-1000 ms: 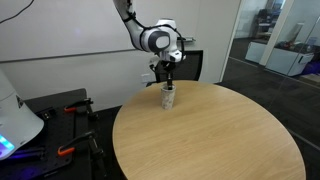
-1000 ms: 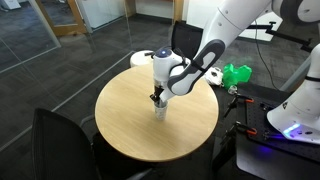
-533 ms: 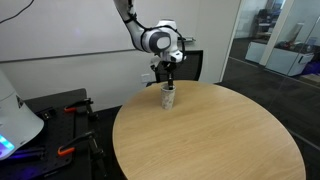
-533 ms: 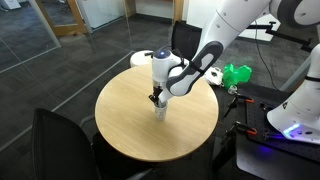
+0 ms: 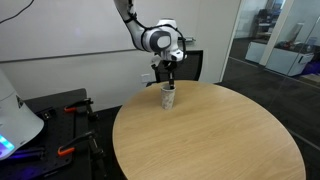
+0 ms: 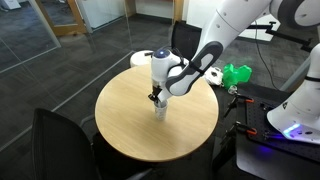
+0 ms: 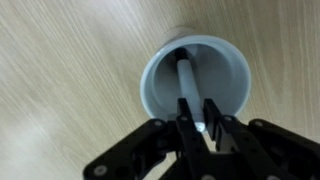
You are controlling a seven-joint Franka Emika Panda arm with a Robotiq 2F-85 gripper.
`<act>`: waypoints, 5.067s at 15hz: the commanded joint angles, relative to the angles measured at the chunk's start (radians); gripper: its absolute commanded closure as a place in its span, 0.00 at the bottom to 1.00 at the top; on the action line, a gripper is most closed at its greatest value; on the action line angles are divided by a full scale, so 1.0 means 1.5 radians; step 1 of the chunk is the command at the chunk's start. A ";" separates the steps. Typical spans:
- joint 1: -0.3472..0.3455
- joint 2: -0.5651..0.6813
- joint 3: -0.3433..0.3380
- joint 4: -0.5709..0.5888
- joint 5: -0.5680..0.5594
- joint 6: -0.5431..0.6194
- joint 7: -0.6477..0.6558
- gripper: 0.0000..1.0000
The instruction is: Remove the marker from the cup and put it on the table
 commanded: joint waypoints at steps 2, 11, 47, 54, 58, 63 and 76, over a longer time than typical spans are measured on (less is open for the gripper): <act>0.020 -0.005 -0.020 0.000 0.000 -0.003 -0.013 0.95; 0.058 -0.101 -0.045 -0.083 -0.021 0.003 0.003 0.95; -0.084 -0.231 -0.060 -0.133 -0.120 -0.012 0.249 0.95; -0.137 -0.132 -0.051 -0.031 0.018 -0.057 0.190 0.95; -0.167 -0.083 -0.031 0.032 0.077 -0.100 0.160 0.95; -0.200 -0.036 0.000 0.092 0.137 -0.142 0.077 0.95; -0.264 0.073 0.026 0.200 0.228 -0.342 -0.171 0.95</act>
